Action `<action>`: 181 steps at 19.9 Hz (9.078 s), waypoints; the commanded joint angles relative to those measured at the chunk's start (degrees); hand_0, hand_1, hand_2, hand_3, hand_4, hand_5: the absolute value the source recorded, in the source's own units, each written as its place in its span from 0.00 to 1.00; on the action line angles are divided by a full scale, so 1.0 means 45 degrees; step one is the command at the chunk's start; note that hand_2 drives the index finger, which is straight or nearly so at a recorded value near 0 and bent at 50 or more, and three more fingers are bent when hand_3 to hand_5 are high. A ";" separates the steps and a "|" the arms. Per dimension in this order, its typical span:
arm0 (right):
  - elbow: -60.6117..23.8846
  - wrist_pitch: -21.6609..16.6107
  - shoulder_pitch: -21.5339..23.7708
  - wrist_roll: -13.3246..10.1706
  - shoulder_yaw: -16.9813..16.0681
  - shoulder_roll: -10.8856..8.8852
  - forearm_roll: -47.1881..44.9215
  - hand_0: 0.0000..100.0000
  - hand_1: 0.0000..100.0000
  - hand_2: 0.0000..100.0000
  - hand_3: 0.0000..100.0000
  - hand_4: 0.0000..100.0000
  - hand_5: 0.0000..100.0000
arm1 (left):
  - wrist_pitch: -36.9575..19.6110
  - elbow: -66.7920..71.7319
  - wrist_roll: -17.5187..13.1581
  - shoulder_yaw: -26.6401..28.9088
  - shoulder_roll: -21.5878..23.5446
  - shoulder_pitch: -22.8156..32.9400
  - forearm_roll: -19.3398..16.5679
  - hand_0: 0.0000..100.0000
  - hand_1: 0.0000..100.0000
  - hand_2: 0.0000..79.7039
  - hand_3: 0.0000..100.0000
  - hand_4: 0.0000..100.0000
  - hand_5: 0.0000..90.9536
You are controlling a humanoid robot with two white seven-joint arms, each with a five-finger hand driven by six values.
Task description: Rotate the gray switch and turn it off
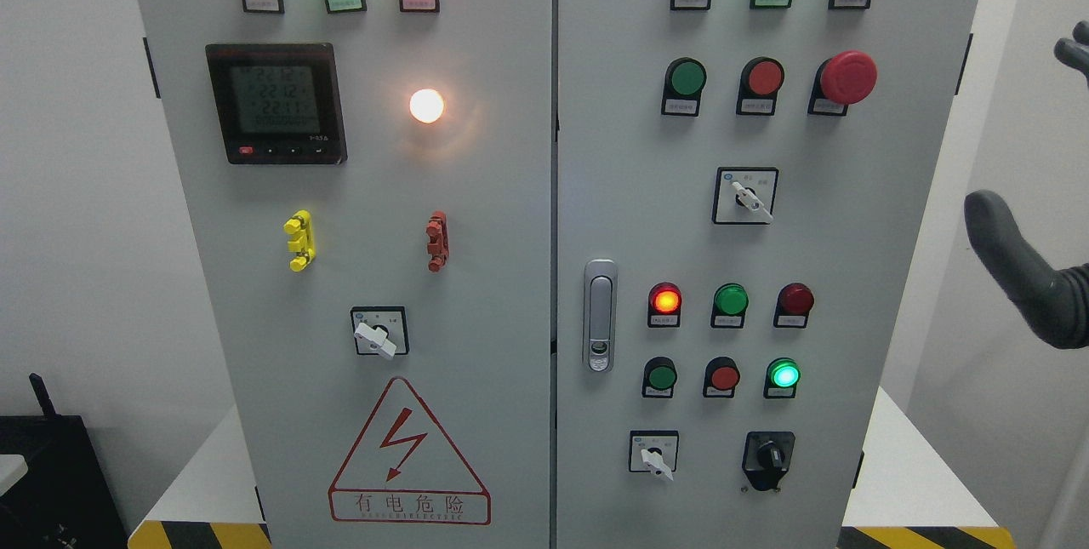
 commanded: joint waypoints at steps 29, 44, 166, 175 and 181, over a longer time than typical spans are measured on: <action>-0.0637 -0.0070 0.0592 -0.0248 0.0505 0.1887 0.1373 0.24 0.26 0.08 0.30 0.25 0.13 | -0.0003 0.0293 -0.0004 0.0410 0.0000 -0.0004 -0.0098 0.12 0.39 0.00 0.00 0.00 0.00; -0.0384 -0.0012 0.1217 -0.0365 0.0856 0.3271 0.2680 0.25 0.26 0.40 0.55 0.40 0.39 | -0.0003 0.0293 -0.0004 0.0410 0.0000 -0.0004 -0.0098 0.12 0.39 0.00 0.00 0.00 0.00; 0.3055 0.4051 -0.1811 -0.0404 0.2790 0.5441 0.6705 0.23 0.39 0.67 0.70 0.63 0.71 | -0.0003 0.0293 -0.0004 0.0410 0.0000 -0.0004 -0.0098 0.12 0.39 0.00 0.00 0.00 0.00; 0.3094 0.4129 -0.1811 -0.0483 0.2790 0.5441 0.6705 0.28 0.39 0.68 0.71 0.64 0.71 | -0.0003 0.0293 -0.0004 0.0410 0.0000 0.0015 -0.0098 0.12 0.39 0.00 0.00 0.00 0.00; 0.3094 0.4129 -0.1830 -0.0483 0.2790 0.5441 0.6705 0.30 0.38 0.70 0.72 0.65 0.72 | -0.0003 0.0293 -0.0004 0.0410 0.0000 -0.0004 -0.0098 0.12 0.39 0.00 0.00 0.00 0.00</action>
